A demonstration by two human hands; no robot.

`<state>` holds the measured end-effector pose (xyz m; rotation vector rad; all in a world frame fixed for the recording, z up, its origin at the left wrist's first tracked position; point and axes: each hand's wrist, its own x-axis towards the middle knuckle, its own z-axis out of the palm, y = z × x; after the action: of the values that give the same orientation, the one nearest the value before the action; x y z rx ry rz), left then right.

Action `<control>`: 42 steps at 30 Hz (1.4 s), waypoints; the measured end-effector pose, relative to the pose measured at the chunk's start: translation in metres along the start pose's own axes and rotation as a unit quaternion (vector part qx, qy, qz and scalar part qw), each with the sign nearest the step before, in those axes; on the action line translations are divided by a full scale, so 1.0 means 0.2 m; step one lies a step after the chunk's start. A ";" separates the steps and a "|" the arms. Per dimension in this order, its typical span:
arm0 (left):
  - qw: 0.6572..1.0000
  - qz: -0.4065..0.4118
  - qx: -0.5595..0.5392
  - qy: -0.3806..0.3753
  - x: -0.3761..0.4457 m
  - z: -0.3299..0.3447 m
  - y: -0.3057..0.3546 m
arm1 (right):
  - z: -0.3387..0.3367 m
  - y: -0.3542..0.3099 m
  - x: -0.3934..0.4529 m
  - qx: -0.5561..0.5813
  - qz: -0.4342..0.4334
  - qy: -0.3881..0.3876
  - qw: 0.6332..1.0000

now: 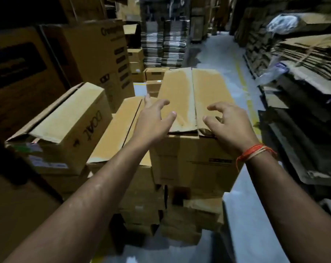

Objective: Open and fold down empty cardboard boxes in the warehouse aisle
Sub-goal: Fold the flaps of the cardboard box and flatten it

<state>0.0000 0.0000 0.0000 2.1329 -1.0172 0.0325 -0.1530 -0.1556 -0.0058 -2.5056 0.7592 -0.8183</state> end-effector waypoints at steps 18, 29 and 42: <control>0.932 -0.183 -0.209 -0.234 0.33 0.07 -0.28 | -0.02 0.45 0.26 0.282 0.158 -0.232 0.918; 0.935 -0.142 -0.202 -0.255 0.35 0.10 -0.32 | -0.04 0.41 0.23 0.319 0.165 -0.211 0.909; 0.942 -0.098 -0.202 -0.248 -0.14 0.01 -0.17 | -0.24 0.27 -0.31 0.313 0.159 -0.182 0.919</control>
<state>0.0038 0.0308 -0.0321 1.8787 -0.9735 -0.7821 -0.2456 -0.1698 -0.0240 -1.8181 0.6225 -0.3757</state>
